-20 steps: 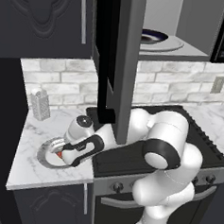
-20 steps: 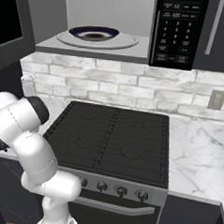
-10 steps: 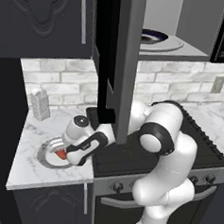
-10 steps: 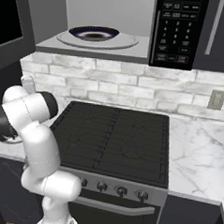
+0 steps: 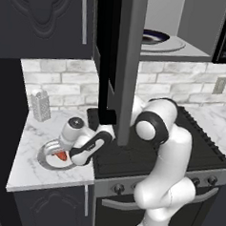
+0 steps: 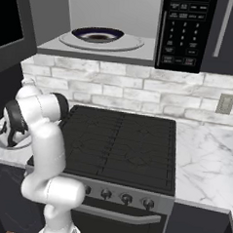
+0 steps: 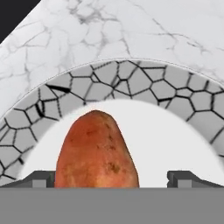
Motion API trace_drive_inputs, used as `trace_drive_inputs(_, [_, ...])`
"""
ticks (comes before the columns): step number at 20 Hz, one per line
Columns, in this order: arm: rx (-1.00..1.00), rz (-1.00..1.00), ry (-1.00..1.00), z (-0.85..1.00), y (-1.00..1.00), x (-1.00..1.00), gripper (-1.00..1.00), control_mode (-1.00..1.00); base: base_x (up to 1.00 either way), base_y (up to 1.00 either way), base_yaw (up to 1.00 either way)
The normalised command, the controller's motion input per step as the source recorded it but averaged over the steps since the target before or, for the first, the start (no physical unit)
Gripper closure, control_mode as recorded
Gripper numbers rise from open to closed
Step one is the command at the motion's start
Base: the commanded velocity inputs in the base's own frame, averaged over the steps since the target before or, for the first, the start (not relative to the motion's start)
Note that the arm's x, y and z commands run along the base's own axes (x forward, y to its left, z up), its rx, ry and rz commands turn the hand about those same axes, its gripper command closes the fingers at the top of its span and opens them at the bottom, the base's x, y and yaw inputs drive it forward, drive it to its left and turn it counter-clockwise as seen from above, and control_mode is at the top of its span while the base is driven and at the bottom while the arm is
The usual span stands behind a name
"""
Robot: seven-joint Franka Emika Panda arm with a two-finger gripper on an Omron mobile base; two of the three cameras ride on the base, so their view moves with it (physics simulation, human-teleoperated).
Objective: Pick the sweet potato from the counter and place it in the microwave. Then turn on the microwave.
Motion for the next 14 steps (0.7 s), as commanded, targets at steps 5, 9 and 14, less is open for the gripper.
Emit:
trace_drive_inputs(5, [-0.02, -0.02, 0.03, -0.1, 0.15, 0.11, 1.0, -1.0, 0.0, 0.0, 0.0])
trace_drive_inputs(9, [-0.01, -0.06, 0.0, 0.0, -0.07, 0.01, 1.0, -1.0, 0.0, 0.0, 0.0])
trace_drive_inputs(14, [0.0, -0.12, 0.02, 0.0, -0.41, 0.0, 1.0, -1.0, 0.0, 0.0, 0.0])
